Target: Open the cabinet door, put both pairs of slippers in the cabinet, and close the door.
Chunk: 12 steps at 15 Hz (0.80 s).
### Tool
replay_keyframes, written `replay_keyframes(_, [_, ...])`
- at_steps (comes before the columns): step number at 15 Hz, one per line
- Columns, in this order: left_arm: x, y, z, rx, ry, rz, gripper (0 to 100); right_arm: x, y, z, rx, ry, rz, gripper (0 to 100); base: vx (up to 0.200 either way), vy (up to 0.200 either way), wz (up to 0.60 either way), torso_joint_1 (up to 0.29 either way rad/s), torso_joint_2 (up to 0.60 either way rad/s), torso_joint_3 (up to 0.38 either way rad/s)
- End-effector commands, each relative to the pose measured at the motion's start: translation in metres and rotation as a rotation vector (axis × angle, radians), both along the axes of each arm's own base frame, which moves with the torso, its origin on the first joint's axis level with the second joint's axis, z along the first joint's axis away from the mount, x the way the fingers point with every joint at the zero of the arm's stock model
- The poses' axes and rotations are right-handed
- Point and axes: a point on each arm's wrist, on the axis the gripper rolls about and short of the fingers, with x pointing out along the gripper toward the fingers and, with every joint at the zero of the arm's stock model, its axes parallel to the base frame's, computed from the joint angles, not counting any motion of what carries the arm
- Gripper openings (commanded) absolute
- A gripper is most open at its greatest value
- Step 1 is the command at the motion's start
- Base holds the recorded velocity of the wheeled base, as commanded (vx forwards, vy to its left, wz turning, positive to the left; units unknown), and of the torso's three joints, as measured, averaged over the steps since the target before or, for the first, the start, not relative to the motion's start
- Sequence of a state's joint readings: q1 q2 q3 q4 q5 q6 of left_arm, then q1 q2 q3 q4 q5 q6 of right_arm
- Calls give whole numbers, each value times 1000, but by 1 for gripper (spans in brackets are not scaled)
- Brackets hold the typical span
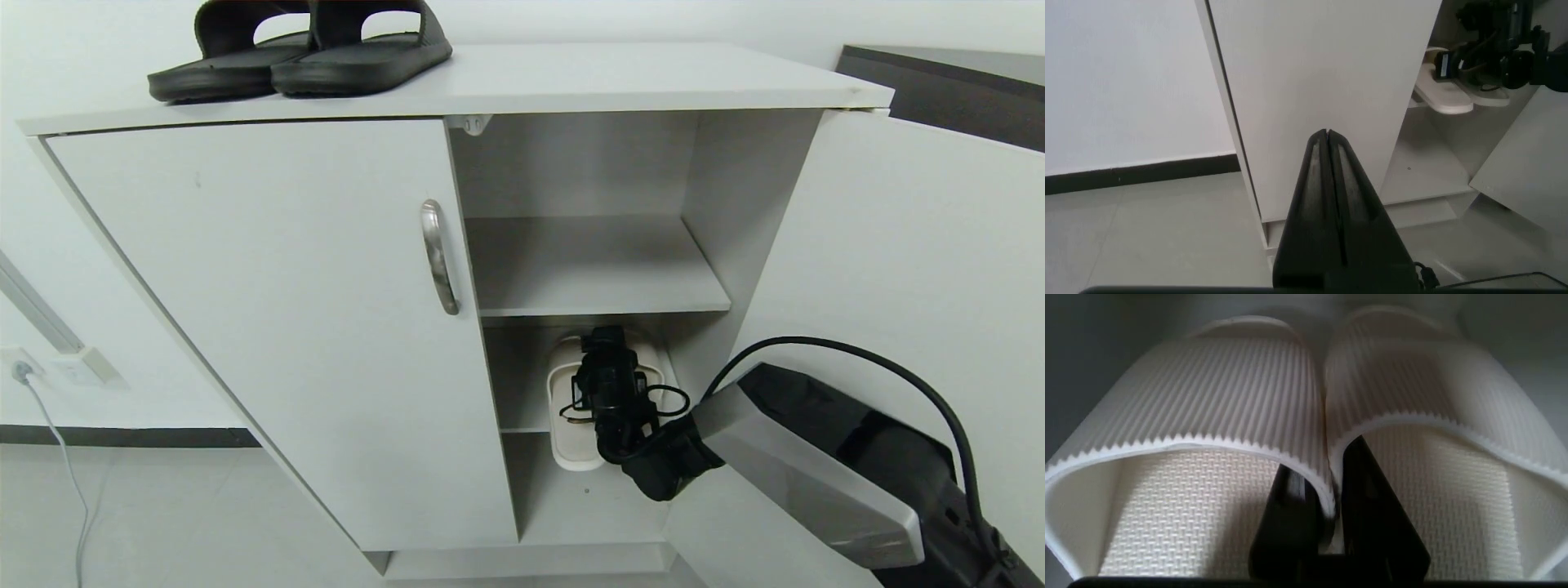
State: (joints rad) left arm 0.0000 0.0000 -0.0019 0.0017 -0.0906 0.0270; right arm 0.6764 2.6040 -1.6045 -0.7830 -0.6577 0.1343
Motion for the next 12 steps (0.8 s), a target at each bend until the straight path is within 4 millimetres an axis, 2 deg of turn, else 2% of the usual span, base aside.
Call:
replay_keyframes(1, [0, 0, 0, -1, 2, 0, 0, 20, -5, -16, -1, -8, -30, 0, 0, 0, 0, 0, 0, 0])
replay_keyframes(4, [0, 0, 0, -1, 2, 0, 0, 30, -5, -1, 7, -31, -27, 0, 0, 0, 0, 0, 0, 0])
replay_keyframes(8, [0, 0, 0, -1, 2, 0, 0, 41, -5, 8, 17, -41, -27, 0, 0, 0, 0, 0, 0, 0])
replay_keyframes(12, [0, 0, 0, -1, 2, -1, 0, 45, -4, 2, 11, -35, -31, 0, 0, 0, 0, 0, 0, 0])
